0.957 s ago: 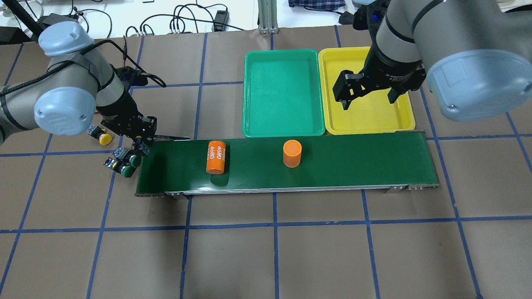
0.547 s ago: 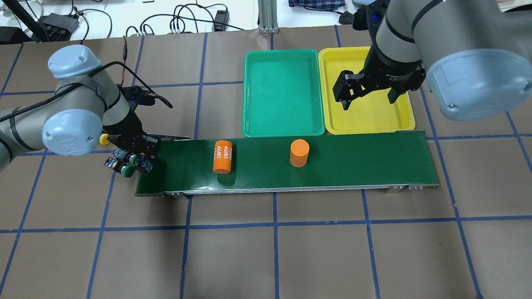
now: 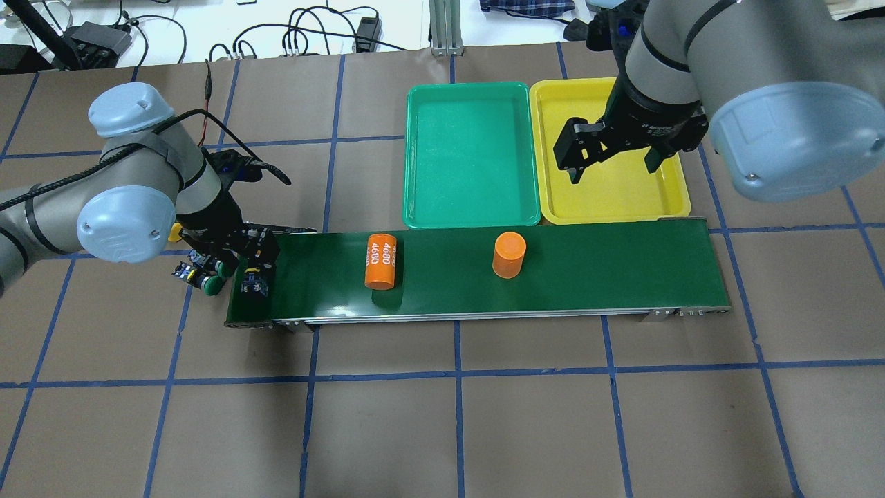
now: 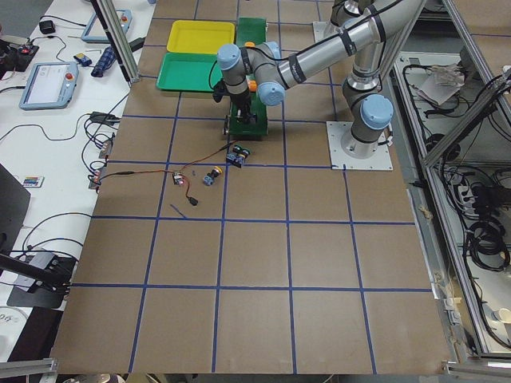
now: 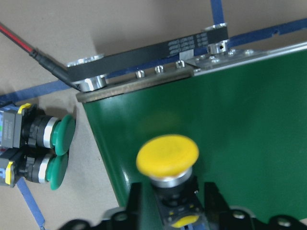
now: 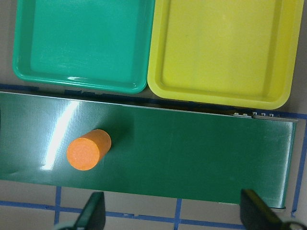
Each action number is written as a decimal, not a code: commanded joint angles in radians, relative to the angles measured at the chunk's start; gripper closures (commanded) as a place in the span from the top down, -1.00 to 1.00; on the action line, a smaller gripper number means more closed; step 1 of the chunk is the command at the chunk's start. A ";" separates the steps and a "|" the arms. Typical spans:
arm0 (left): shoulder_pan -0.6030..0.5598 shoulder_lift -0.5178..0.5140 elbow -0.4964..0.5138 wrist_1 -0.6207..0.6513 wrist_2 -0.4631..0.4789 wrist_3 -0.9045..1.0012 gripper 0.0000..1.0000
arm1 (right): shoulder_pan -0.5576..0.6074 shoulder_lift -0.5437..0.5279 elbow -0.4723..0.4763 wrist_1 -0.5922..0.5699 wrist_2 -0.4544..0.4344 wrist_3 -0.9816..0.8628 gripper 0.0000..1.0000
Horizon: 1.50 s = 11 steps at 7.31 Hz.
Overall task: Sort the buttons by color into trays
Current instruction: 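Set the yellow push-button switch on the belt and open the left gripper, then move the left gripper back and grasp another yellow push-button switch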
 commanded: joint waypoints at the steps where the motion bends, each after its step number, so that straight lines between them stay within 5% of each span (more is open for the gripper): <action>1: 0.004 0.042 0.025 -0.010 -0.015 -0.004 1.00 | 0.000 0.000 0.000 0.000 -0.001 0.001 1.00; 4: 0.154 0.000 0.171 -0.024 0.000 0.002 1.00 | 0.000 0.000 0.000 0.000 0.001 -0.001 1.00; 6: 0.251 -0.084 0.168 0.152 0.000 0.005 1.00 | 0.000 0.000 0.000 0.002 0.001 0.001 1.00; 11: 0.308 -0.276 0.182 0.309 0.035 -0.078 1.00 | 0.000 0.000 0.000 0.002 0.001 0.002 1.00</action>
